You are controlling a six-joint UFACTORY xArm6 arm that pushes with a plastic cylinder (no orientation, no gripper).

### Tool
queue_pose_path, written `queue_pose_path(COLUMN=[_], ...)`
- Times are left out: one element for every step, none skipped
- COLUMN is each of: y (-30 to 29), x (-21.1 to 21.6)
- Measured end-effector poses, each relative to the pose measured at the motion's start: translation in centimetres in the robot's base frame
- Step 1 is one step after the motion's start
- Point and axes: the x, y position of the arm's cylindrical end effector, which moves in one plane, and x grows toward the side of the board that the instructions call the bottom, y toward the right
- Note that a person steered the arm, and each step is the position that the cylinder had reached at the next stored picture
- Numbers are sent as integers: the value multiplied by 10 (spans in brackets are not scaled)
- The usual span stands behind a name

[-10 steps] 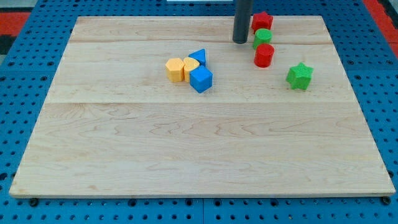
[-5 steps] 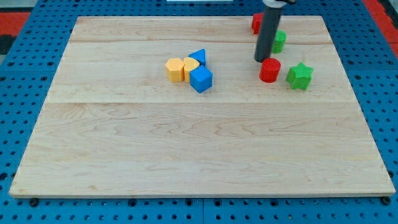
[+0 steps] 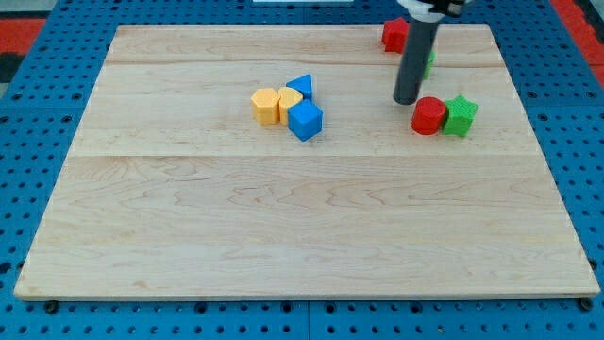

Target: Drag the red star to the left of the green star

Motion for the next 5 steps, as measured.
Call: queue_pose_path(y=[-33, -34, -34, -34, -3], x=[-40, -87, -132, -152, -151])
